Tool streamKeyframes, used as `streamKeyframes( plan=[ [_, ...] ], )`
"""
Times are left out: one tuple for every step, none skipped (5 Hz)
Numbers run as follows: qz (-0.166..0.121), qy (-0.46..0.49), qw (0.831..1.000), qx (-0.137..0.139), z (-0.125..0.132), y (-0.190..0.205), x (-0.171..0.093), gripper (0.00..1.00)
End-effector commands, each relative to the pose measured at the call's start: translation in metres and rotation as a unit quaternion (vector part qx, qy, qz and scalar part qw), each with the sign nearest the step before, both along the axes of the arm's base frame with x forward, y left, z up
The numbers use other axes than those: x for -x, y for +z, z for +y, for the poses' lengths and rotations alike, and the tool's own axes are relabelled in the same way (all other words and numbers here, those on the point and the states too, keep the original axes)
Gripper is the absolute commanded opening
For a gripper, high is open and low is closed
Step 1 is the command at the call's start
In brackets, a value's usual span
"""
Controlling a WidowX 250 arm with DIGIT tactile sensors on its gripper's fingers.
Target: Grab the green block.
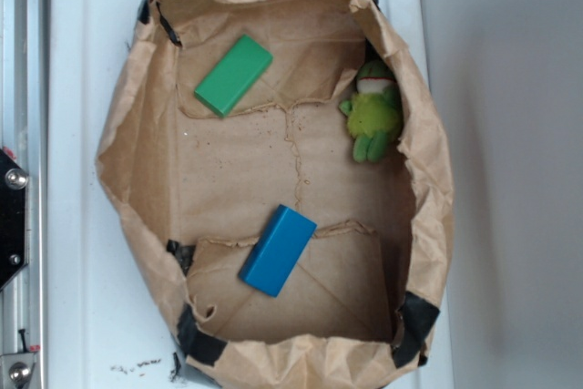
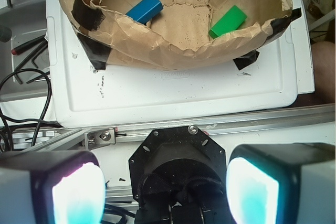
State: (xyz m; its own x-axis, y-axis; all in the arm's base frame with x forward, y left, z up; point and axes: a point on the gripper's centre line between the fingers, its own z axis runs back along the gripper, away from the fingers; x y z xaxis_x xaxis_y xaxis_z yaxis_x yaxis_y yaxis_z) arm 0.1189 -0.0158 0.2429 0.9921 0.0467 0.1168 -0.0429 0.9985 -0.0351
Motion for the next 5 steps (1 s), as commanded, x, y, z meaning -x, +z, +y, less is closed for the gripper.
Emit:
streamKeyframes(
  plan=[
    [0.000, 0.000, 1.000, 0.000, 0.000, 0.000, 0.000, 1.00],
    [-0.020, 0.059, 0.998, 0.010, -0.007, -0.023, -0.050, 1.00],
    [-0.062, 0.082, 0.995, 0.014, -0.008, -0.041, -0.098, 1.00],
    [-0.054, 0.125, 0.991, 0.012, 0.009, -0.067, -0.131, 1.00],
    [-0.056, 0.173, 0.983, 0.009, 0.029, -0.097, -0.154, 1.00]
  ],
)
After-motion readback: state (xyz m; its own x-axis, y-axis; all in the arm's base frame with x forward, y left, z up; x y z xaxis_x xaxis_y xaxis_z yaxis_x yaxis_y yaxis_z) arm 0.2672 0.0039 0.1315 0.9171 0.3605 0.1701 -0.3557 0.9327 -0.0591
